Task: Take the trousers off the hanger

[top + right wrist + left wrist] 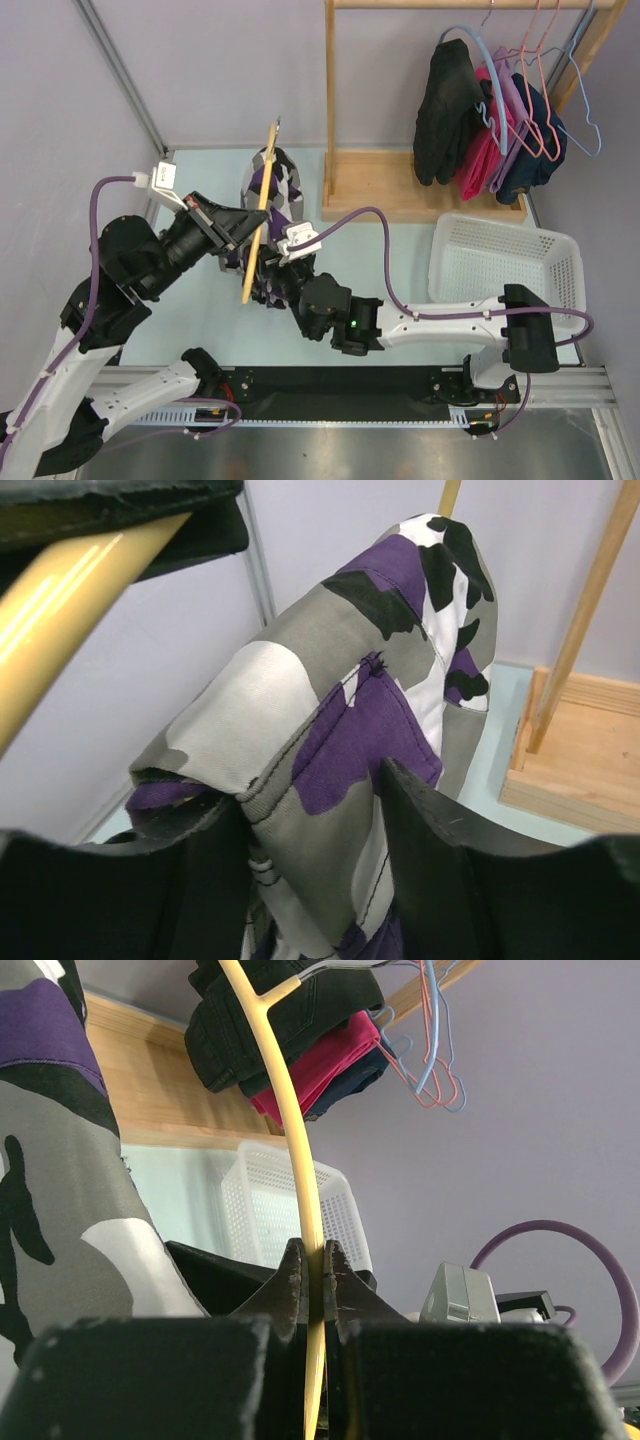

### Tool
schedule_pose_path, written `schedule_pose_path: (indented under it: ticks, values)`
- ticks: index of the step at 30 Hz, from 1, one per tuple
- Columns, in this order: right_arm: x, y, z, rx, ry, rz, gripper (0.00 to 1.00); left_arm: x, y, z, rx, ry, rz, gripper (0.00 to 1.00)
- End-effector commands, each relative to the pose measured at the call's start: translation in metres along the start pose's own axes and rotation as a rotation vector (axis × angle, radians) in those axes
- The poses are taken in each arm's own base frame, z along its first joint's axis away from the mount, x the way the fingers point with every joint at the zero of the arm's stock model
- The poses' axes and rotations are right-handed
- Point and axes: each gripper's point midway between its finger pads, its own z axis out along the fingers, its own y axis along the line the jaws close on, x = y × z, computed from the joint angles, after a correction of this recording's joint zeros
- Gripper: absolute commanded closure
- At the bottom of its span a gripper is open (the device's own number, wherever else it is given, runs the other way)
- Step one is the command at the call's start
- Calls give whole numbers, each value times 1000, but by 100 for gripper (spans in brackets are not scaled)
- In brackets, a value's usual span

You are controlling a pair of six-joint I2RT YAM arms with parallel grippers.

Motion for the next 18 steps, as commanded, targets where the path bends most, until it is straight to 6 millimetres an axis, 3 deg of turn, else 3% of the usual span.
schedule_pose_path:
  ticks: [1,3,7,18]
  values:
    - [-16,-31,20,107,-52,2,53,-46,-89,-54,354,-121,-22,100]
    - [-20,-35,19,95,-57,-3,64,-46,-87,-54,348,-122,-17,100]
    - [-29,-43,12,78,-49,-25,100,-46,-81,-55,320,-131,5,100]
    - [-60,-55,-16,-33,-53,20,100,-58,-43,-58,142,-220,97,100]
